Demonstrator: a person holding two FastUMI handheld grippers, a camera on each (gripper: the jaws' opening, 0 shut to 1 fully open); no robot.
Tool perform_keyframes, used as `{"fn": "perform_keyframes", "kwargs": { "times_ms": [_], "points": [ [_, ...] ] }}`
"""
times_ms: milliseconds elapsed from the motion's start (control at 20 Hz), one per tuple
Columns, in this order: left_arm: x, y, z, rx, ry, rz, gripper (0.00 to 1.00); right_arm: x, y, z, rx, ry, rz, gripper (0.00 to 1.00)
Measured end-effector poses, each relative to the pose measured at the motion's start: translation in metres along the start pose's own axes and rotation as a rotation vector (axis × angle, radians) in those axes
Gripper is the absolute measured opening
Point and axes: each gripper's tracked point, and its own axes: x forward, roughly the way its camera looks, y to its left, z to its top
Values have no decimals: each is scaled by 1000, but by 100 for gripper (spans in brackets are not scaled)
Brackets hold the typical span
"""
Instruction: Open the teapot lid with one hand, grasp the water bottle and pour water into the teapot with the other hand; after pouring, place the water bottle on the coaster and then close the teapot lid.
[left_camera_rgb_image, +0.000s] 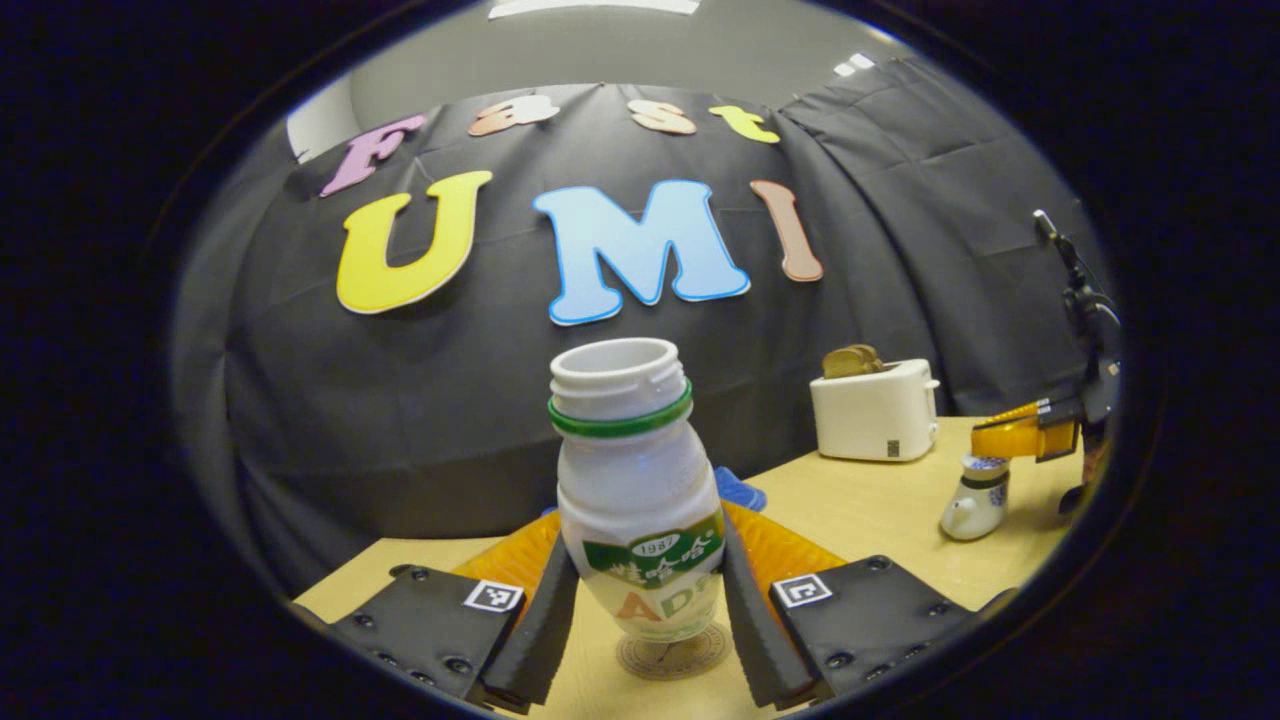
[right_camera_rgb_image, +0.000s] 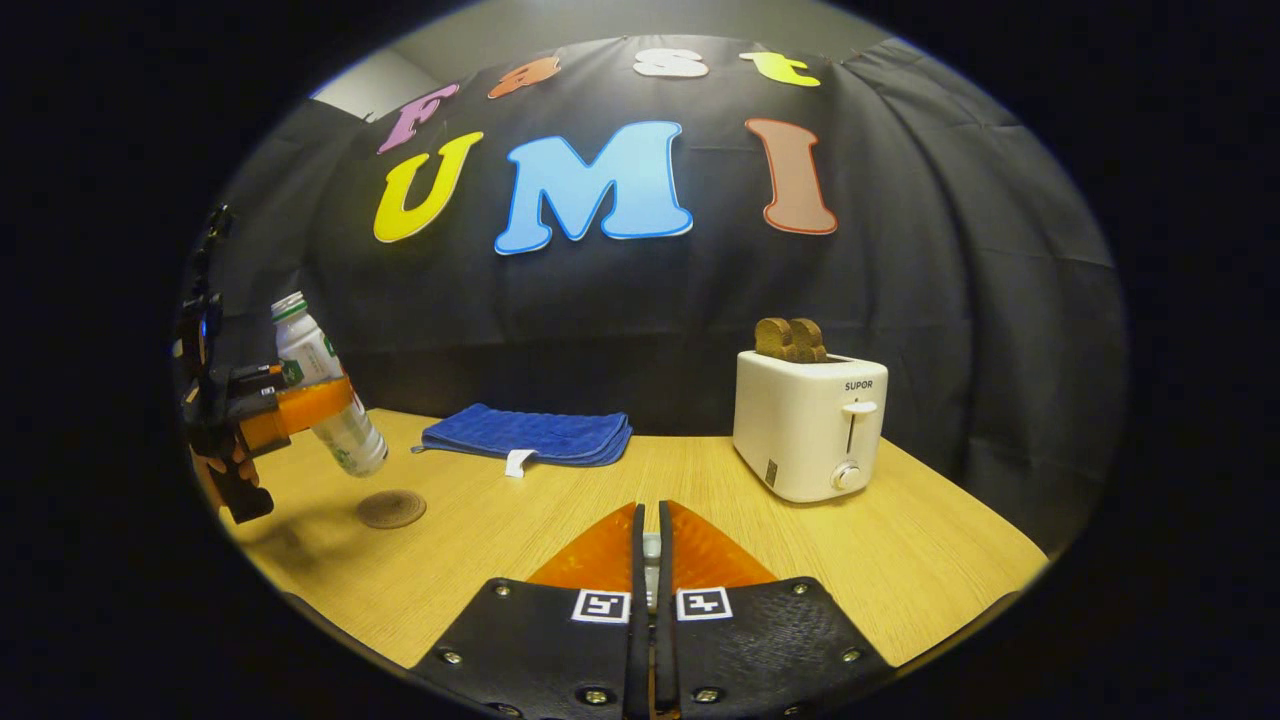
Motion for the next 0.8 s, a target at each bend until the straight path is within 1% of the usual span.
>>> {"fn": "perform_keyframes", "kwargs": {
  "times_ms": [100,250,350,500,550,600,650,700,750,800],
  "points": [
    [2,13,-6,-63,13,15,80,2,1,-5,-14,13,-3,3],
    [10,26,-21,-121,46,24,78,0,1,-5,-33,2,-14,3],
    [13,27,-30,-151,64,22,76,-1,1,-6,-37,-3,-18,3],
    [15,25,-35,-170,74,14,76,-1,0,-9,-25,4,-20,3],
    [15,23,-36,-168,78,13,82,-2,-1,-12,-25,8,-22,3],
    [15,24,-36,-162,81,16,82,-1,0,-13,-26,8,-20,3],
    [17,23,-38,-159,83,14,76,1,0,-18,-23,19,-23,3],
    [18,22,-40,-158,87,12,74,-1,-2,-20,-22,23,-24,3],
    [19,21,-41,-155,94,6,77,-1,-1,-18,-22,18,-33,3],
    [20,17,-45,-154,103,2,81,-1,-1,-20,-26,20,-33,6]
  ]
}}
